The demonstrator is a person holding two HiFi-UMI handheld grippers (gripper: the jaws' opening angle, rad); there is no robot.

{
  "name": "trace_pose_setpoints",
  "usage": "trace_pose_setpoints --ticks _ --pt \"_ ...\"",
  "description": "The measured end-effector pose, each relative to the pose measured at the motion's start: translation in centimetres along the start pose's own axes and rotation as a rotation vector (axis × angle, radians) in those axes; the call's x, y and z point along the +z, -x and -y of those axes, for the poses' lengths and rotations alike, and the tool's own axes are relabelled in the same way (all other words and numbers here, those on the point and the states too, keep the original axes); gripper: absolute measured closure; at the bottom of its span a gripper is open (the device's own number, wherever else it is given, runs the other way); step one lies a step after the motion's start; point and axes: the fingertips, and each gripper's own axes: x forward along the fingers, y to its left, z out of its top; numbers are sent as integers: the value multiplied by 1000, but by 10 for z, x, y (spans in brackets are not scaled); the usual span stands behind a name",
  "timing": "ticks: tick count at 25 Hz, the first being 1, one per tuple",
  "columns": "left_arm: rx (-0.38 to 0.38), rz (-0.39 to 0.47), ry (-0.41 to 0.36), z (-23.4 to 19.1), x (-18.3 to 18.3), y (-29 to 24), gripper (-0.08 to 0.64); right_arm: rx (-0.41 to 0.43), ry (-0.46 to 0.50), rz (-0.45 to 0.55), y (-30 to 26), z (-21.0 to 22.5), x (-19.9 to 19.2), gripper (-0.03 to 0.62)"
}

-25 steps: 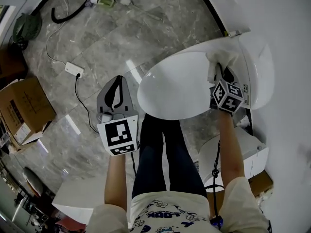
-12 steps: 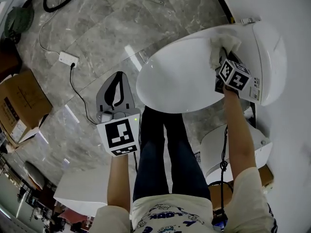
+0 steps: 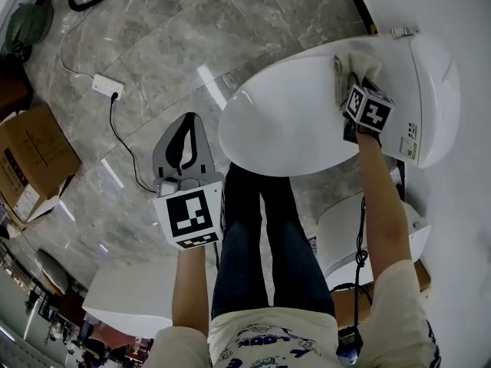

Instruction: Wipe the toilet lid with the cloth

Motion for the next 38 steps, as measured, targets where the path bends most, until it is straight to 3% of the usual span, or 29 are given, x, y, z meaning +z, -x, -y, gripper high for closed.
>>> trace_pose_setpoints --ticks 11,38 --pt "20 4 39 -9 -7 11 551 36 37 -5 2 -33 -10 500" --pt "130 6 147 -82 -61 76 551 248 275 -8 32 -236 -76 500"
